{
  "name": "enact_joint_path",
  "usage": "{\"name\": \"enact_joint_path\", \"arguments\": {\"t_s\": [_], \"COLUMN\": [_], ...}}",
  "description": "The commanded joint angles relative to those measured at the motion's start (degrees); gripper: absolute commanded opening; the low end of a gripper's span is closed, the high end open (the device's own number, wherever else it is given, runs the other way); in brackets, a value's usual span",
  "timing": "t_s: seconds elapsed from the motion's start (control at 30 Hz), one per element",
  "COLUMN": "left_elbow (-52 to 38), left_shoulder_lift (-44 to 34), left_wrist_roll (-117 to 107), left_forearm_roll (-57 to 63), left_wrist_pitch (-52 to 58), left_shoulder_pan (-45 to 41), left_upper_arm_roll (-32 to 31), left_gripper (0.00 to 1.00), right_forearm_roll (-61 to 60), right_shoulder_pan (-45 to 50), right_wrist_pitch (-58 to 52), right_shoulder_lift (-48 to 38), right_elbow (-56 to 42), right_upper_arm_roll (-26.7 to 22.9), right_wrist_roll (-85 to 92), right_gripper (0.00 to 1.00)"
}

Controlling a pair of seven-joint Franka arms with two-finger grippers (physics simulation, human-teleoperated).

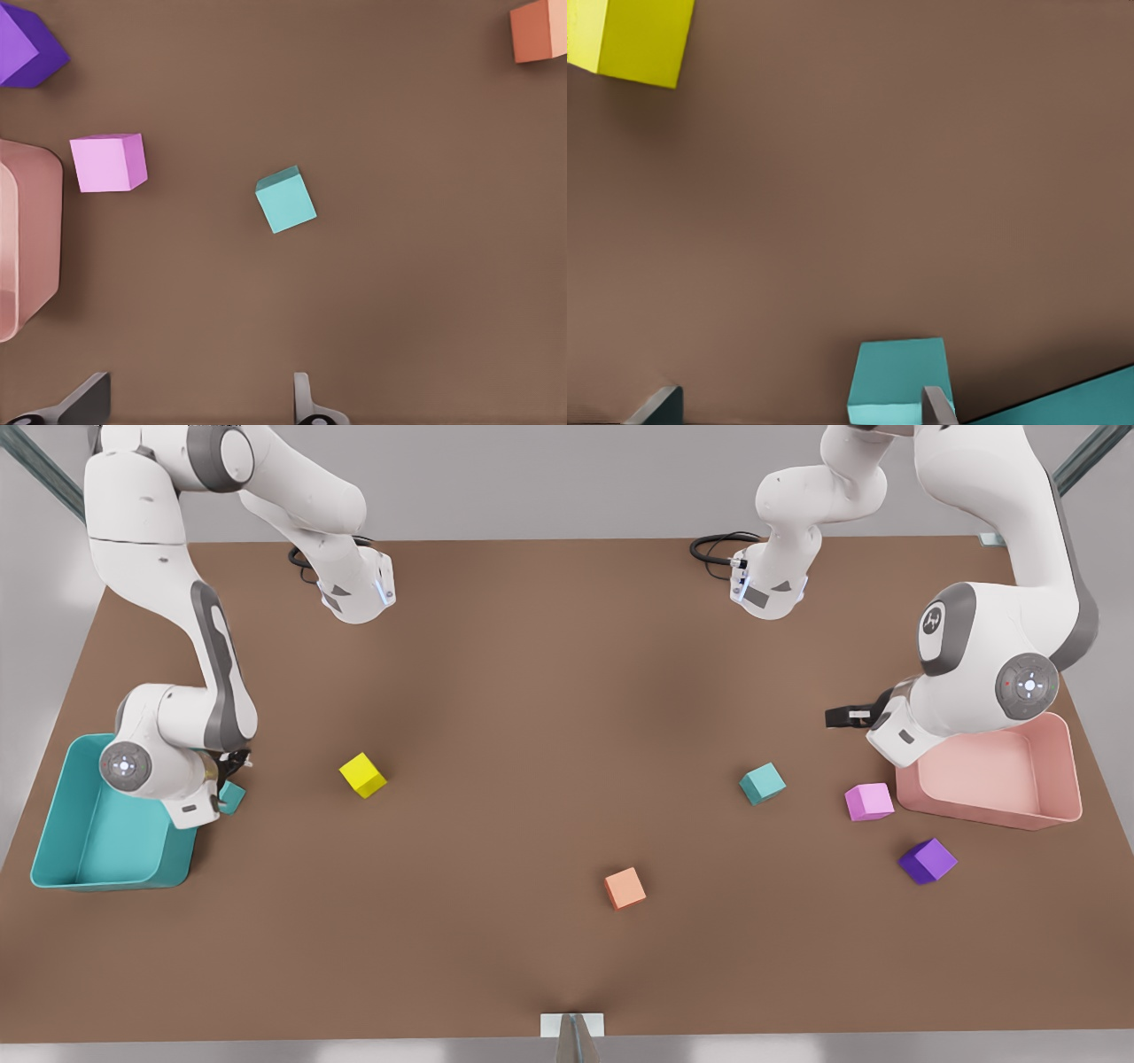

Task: Stack the two blue cubes on top of each other

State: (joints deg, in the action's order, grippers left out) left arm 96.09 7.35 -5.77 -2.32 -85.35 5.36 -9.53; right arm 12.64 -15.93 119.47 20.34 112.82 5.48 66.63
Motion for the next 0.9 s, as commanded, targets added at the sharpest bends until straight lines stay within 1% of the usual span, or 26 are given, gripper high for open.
{"name": "enact_joint_path", "arguments": {"t_s": [0.0,0.1,0.37,0.53,0.63,0.87], "left_elbow": [-0.02,-0.02,-0.02,-0.02,-0.02,-0.55], "left_shoulder_lift": [-0.05,-0.05,0.04,0.12,1.0,1.09], "left_wrist_roll": [-0.12,-0.12,-0.12,-0.03,-0.03,-0.03], "left_forearm_roll": [0.03,0.03,0.03,0.03,-0.49,-1.64], "left_wrist_pitch": [0.01,0.01,0.01,-0.08,-0.08,-0.25], "left_shoulder_pan": [0.0,0.0,0.0,0.44,0.62,1.41], "left_upper_arm_roll": [-0.05,-0.05,0.04,0.04,0.04,0.04], "left_gripper": [1.0,1.0,1.0,1.0,1.0,1.0], "right_forearm_roll": [0.89,0.89,0.54,0.37,0.37,0.37], "right_shoulder_pan": [0.02,0.02,-0.24,-0.24,-0.33,-0.33], "right_wrist_pitch": [1.82,2.87,3.93,4.28,4.19,4.28], "right_shoulder_lift": [0.4,1.8,3.39,4.62,4.71,6.73], "right_elbow": [-0.06,-0.67,-0.85,-1.99,-2.43,-3.57], "right_upper_arm_roll": [-0.38,-0.73,-2.32,-2.85,-3.02,-3.72], "right_wrist_roll": [28.74,26.02,10.19,7.38,0.44,0.08], "right_gripper": [1.0,1.0,1.0,1.0,1.0,1.0]}}
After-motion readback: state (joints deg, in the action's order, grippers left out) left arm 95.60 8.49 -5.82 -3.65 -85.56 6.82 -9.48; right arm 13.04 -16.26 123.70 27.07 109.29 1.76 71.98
